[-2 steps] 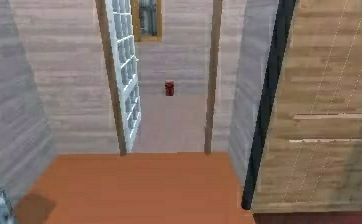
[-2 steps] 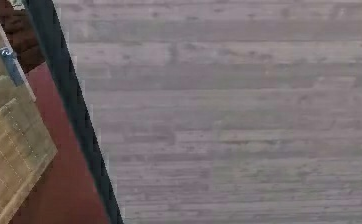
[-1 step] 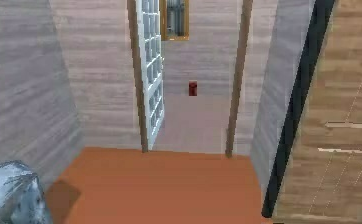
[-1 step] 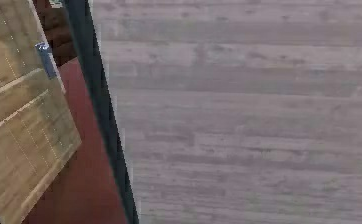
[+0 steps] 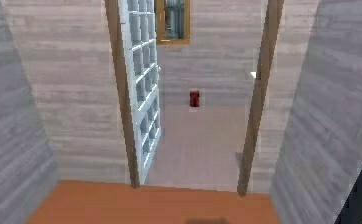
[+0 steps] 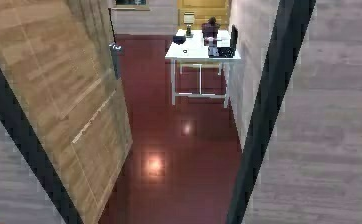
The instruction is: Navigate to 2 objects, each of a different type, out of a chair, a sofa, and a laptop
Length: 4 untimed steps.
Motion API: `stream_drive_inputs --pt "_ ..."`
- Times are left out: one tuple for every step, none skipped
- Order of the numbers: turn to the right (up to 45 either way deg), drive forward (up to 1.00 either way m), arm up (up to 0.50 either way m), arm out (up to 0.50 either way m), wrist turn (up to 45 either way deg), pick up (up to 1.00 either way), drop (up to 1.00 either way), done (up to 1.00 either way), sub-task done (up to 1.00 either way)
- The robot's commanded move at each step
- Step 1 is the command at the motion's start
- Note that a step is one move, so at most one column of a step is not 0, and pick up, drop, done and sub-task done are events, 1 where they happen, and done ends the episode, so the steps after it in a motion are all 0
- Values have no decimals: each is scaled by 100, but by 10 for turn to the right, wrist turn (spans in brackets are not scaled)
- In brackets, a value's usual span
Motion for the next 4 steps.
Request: stream_drive_inputs --pt "450 0 0 0 0 0 0 0 0" --pt "300 0 0 0 0 0 0 0 0" --pt "0 45 0 0 0 0 0 0 0" --pt "210 0 0 0 0 0 0 0 0"
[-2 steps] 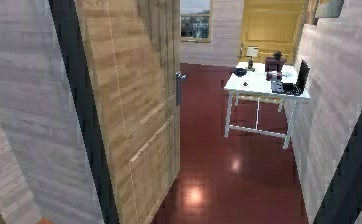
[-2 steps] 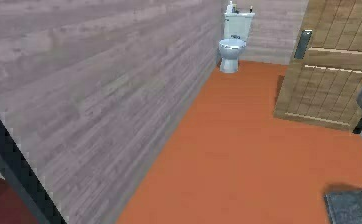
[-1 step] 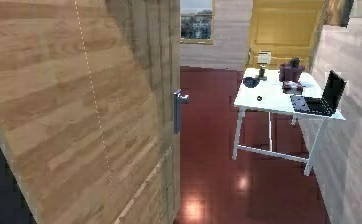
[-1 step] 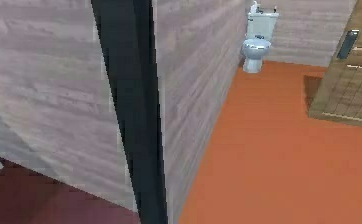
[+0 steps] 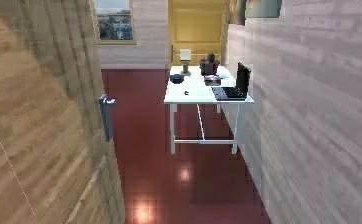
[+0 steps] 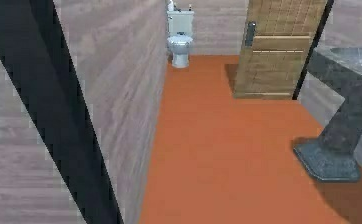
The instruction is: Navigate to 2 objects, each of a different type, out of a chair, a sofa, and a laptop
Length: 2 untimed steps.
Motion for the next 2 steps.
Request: stream_drive_inputs --pt "0 60 0 0 0 0 0 0 0" --pt "300 0 0 0 0 0 0 0 0"
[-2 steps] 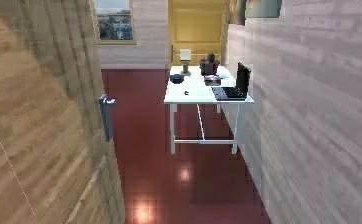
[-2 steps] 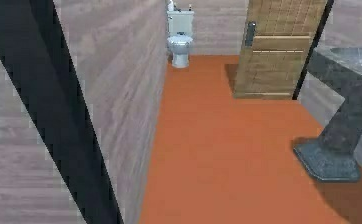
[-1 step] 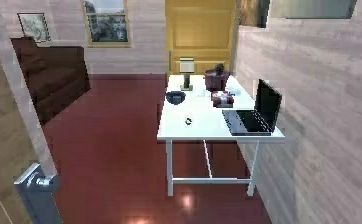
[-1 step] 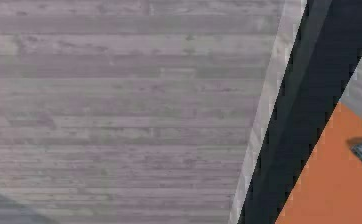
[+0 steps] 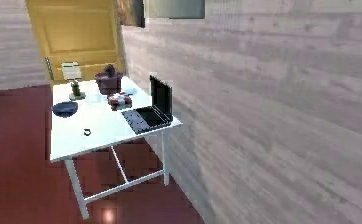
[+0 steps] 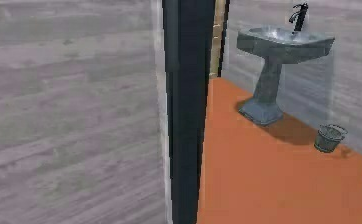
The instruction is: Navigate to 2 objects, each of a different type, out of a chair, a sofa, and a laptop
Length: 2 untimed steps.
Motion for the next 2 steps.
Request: stream_drive_inputs --pt "0 45 0 0 0 0 0 0 0" --pt "-150 0 0 0 0 0 0 0 0"
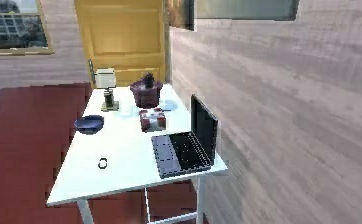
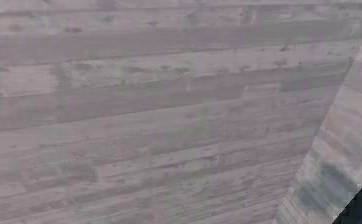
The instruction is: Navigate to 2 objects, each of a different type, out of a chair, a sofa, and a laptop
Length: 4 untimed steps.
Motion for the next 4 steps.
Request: stream_drive_inputs --pt "0 0 0 0 0 0 0 0 100" --pt "-450 0 0 0 0 0 0 0 0" --pt "-90 0 0 0 0 0 0 0 0" --pt "0 100 0 0 0 0 0 0 0"
